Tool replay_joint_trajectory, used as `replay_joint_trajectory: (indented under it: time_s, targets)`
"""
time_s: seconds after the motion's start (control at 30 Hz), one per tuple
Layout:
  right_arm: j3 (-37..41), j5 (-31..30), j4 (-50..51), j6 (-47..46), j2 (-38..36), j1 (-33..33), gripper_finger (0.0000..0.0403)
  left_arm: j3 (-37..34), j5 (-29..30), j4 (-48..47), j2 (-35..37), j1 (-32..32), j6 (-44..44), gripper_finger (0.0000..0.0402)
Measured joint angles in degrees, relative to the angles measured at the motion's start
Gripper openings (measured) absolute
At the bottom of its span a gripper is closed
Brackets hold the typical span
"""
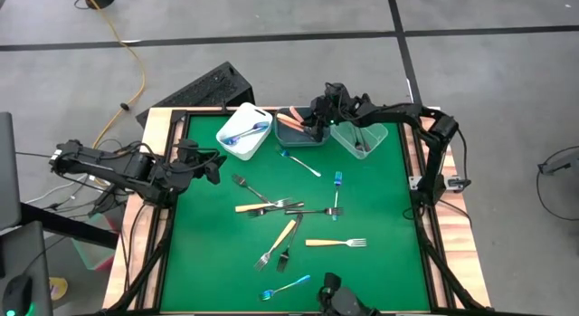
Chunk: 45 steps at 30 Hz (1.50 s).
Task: Sort silverware by color (type)
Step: Put the yellow fork into the blue bin, then put the black fork into the transparent bin
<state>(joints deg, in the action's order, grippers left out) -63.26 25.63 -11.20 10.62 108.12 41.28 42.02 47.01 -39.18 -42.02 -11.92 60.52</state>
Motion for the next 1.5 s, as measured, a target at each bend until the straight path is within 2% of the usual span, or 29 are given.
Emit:
replay_joint_trajectory:
  time_s: [0.23, 0.6, 0.8, 1.0, 1.3, 1.37, 1.5]
  targets:
    - [0.0, -0.05, 0.04, 0.45, 0.0, -0.04, 0.0127, -0.02, -0.04, 0.0, 0.0, 0.0, 0.05, 0.0162]
    - [-0.07, -0.27, 0.09, 1.44, 0.0, 0.0, 0.0217, -0.01, -0.05, -0.04, 0.0, 0.0, 0.1, 0.0162]
    - [-5.24, -0.27, 2.77, 1.47, 0.02, 0.0, 0.0222, -0.02, -0.12, -0.05, 0.0, 0.0, 0.14, 0.0162]
    - [-17.12, -0.62, 17.66, 4.79, 0.02, 0.0, 0.0219, -0.01, -0.14, -0.09, 0.0, 0.0, 0.04, 0.0162]
    - [-40.02, -15.5, 53.17, 5.62, -0.02, 0.06, 0.0218, -0.02, -0.14, -1.56, 0.0, 0.0, -0.23, 0.0162]
    - [-44.37, -16.94, 60.8, 4.24, -0.04, 0.09, 0.0218, -0.02, -0.21, -1.95, 0.0, 0.0, -0.24, 0.0162]
    - [-50.63, -15.93, 73.03, 0.79, -0.11, -0.25, 0.0218, -0.02, -0.79, -2.57, 0.0, 0.0, -0.25, 0.0162]
